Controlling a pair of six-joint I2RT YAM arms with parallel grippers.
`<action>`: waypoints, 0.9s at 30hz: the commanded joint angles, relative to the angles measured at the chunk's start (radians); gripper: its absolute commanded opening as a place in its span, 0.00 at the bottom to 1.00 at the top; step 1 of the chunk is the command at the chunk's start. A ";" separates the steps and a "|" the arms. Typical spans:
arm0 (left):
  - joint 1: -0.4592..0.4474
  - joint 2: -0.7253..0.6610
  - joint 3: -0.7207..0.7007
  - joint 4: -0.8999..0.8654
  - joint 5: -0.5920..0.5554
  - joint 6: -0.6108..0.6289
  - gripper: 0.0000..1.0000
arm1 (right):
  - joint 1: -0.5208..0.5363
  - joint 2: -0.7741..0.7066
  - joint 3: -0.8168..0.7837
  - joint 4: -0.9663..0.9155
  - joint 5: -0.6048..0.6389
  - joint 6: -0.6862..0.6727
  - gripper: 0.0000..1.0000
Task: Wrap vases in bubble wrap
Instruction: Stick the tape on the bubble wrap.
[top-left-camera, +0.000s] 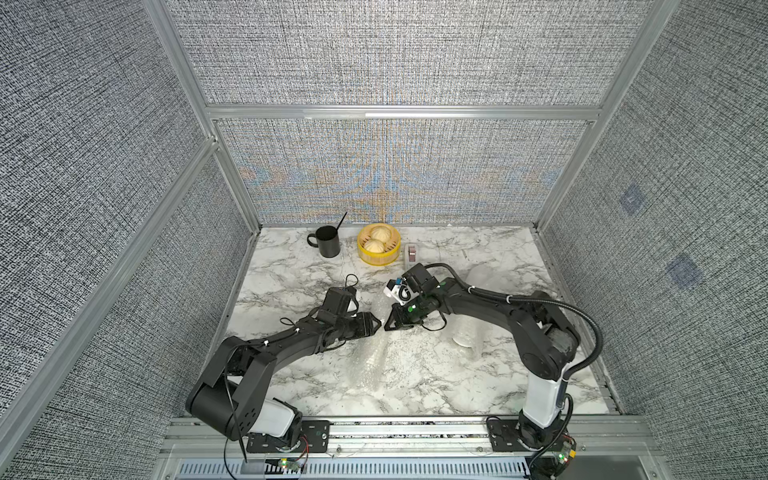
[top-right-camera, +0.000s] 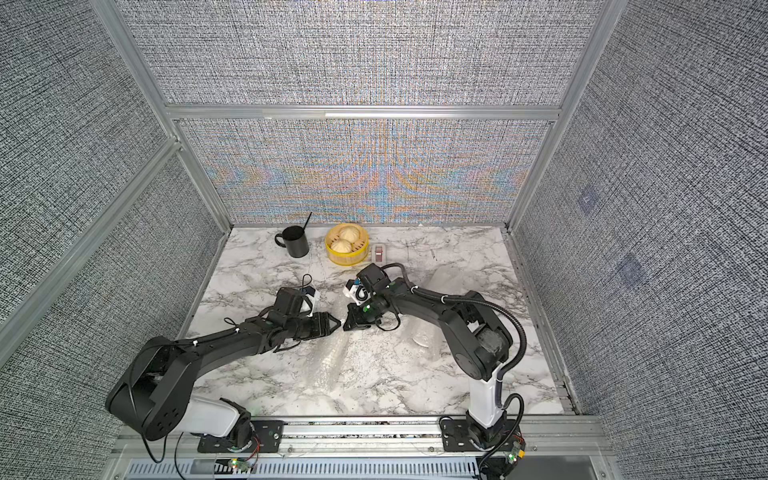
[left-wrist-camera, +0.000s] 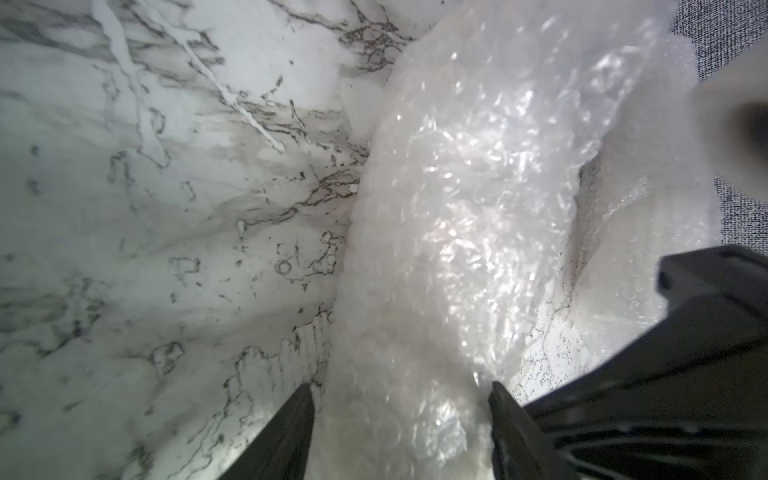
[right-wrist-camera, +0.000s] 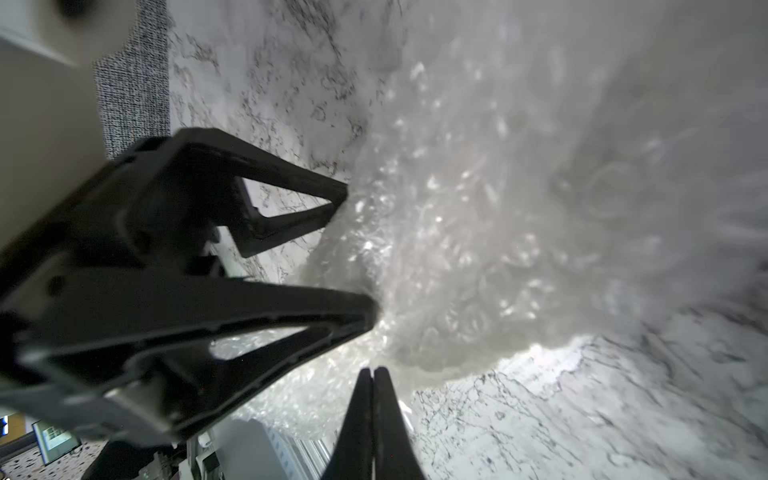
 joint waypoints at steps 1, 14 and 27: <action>0.002 0.001 -0.010 -0.116 -0.065 0.014 0.64 | 0.002 0.015 0.003 0.013 0.027 -0.015 0.00; 0.002 0.006 0.002 -0.120 -0.062 0.024 0.64 | -0.005 -0.060 0.017 -0.053 0.073 -0.054 0.00; 0.002 0.000 -0.003 -0.117 -0.061 0.021 0.64 | -0.002 -0.041 0.013 0.002 0.053 -0.035 0.00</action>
